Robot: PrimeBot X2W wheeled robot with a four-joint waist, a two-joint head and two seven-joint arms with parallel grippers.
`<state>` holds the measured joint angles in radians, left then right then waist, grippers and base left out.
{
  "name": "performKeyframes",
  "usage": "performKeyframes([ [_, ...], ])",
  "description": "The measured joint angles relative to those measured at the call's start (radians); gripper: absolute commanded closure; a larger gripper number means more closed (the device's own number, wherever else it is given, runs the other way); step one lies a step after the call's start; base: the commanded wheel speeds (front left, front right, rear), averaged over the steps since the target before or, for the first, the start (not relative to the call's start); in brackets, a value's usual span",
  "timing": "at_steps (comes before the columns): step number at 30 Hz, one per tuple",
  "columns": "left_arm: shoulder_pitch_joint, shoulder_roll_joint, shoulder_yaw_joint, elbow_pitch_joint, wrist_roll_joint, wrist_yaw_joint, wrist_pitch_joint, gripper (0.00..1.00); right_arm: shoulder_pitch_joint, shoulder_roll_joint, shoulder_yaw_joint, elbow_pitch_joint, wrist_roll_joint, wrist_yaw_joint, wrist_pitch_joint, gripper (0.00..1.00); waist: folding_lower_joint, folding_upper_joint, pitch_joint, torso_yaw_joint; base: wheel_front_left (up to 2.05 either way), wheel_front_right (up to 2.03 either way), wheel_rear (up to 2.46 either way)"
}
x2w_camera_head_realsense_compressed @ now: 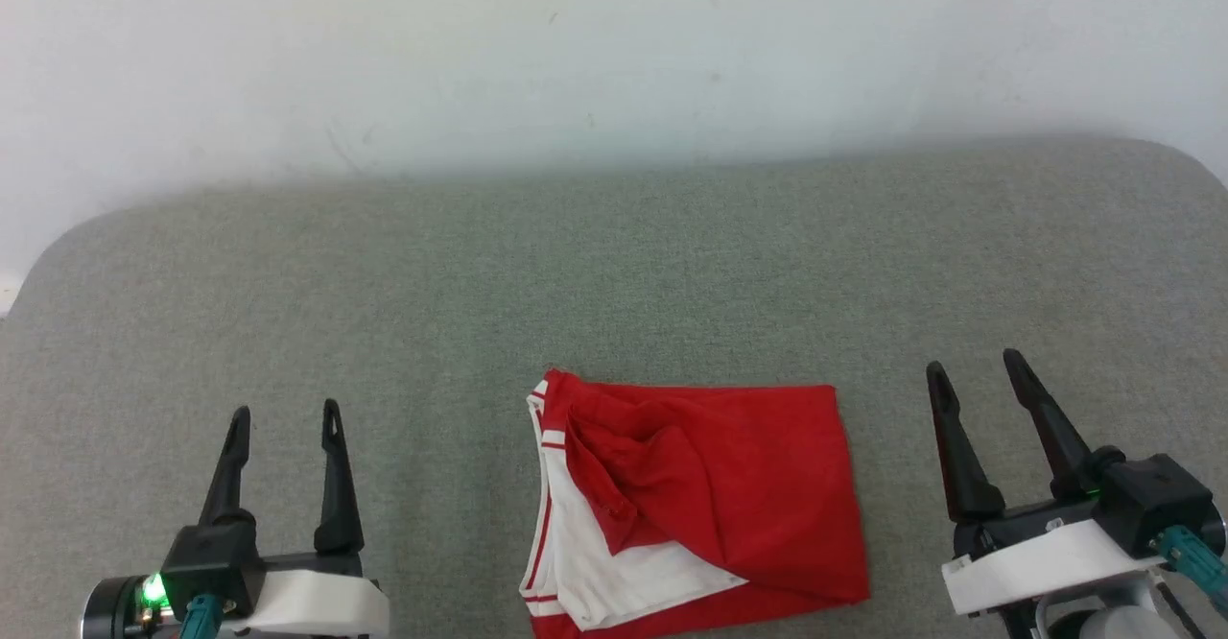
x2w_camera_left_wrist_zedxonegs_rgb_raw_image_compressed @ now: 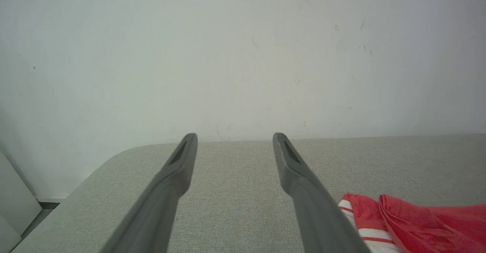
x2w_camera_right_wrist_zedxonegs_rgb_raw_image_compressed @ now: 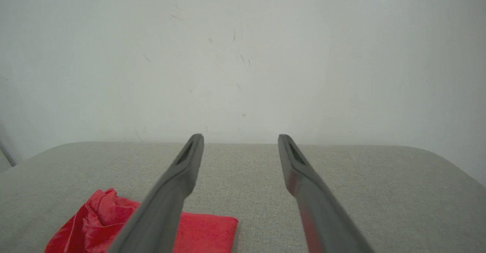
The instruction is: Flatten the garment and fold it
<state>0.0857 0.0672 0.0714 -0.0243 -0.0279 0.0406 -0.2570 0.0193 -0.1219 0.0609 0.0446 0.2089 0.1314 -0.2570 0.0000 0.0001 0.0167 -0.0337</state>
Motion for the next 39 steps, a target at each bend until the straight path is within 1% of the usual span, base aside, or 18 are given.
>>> performKeyframes([
  [4, 0.0, -0.001, 0.0, 0.0, 0.0, 0.0, 0.0, 0.0, 0.004, 0.0, 0.0, -0.006, -0.002, 0.0, 0.0, 0.0, 0.0, 0.0, 0.002, 0.001, 0.0, 0.0, 0.0],
  [7, 0.0, -0.001, 0.002, -0.001, 0.0, 0.001, 0.0, 0.0, -0.029, -0.019, 0.005, -0.025, 0.002, 0.0, 0.0, 0.0, 0.0, 0.0, 0.005, -0.002, 0.0, 0.0, 0.0],
  [10, 0.0, -0.001, 0.003, -0.001, 0.0, 0.002, 0.0, 0.0, -0.122, -0.067, 0.01, -0.05, 0.019, 0.0, 0.026, 0.0, 0.0, 0.0, 0.008, -0.007, 0.0, 0.0, 0.0],
  [12, 0.0, -0.002, 0.004, -0.002, 0.0, 0.002, 0.0, 0.0, -0.197, -0.11, 0.027, -0.062, 0.042, 0.0, 0.084, 0.0, 0.0, 0.0, 0.011, -0.01, 0.0, 0.0, 0.0],
  [14, 0.0, -0.002, 0.005, -0.002, 0.0, 0.002, 0.0, 0.0, -0.264, -0.156, 0.067, -0.063, 0.074, 0.0, 0.172, 0.0, 0.0, 0.0, 0.013, -0.011, 0.0, 0.0, 0.0],
  [17, -0.001, -0.002, 0.003, -0.002, 0.0, 0.002, 0.0, 0.0, -0.35, -0.212, 0.132, -0.03, 0.164, 0.0, 0.375, 0.0, 0.0001, 0.0, 0.018, -0.011, 0.0, 0.0, 0.0],
  [20, -0.002, -0.003, 0.001, -0.001, 0.0, 0.001, 0.0, 0.0, -0.416, -0.277, 0.21, 0.029, 0.289, 0.0, 0.6, 0.0, 0.0, 0.0, 0.021, -0.006, 0.0, 0.0, 0.0],
  [23, -0.004, -0.004, -0.004, -0.001, 0.0, 0.001, 0.0, 0.0, -0.462, -0.341, 0.291, 0.085, 0.418, 0.0, 0.802, 0.0, 0.0, 0.0, 0.026, 0.002, 0.0, 0.0, 0.0],
  [26, -0.008, -0.005, -0.01, 0.001, 0.0, 0.001, 0.0, 0.0, -0.485, -0.408, 0.389, 0.122, 0.508, 0.0, 0.96, 0.0, 0.0001, 0.0, 0.035, 0.012, 0.0, 0.0, 0.0],
  [28, -0.012, -0.006, -0.012, 0.002, 0.0, 0.001, 0.0, 0.0, -0.488, -0.435, 0.438, 0.144, 0.571, 0.0, 1.031, 0.0, 0.0, 0.0, 0.044, 0.019, 0.0, 0.0, 0.0],
  [30, -0.022, -0.007, -0.015, 0.002, 0.0, 0.001, 0.0, 0.0, -0.491, -0.445, 0.472, 0.175, 0.627, 0.0, 1.088, 0.0, 0.0001, 0.0, 0.055, 0.026, 0.0, 0.0, 0.0],
  [34, -0.051, -0.008, -0.024, 0.003, 0.0, 0.0, 0.0, 0.0, -0.498, -0.43, 0.508, 0.258, 0.71, 0.0, 1.147, 0.0, 0.0001, 0.0, 0.08, 0.042, 0.0, 0.0, 0.0],
  [36, -0.059, -0.008, -0.029, 0.002, 0.0, -0.001, 0.0, 0.0, -0.503, -0.407, 0.523, 0.288, 0.73, 0.0, 1.148, 0.0, 0.0001, 0.0, 0.094, 0.051, 0.0, 0.0, 0.0],
  [39, -0.077, -0.008, -0.032, 0.005, 0.0, -0.001, 0.0, 0.0, -0.511, -0.36, 0.545, 0.327, 0.744, 0.0, 1.119, 0.0, 0.0001, 0.0, 0.117, 0.062, 0.0, 0.0, 0.0],
])
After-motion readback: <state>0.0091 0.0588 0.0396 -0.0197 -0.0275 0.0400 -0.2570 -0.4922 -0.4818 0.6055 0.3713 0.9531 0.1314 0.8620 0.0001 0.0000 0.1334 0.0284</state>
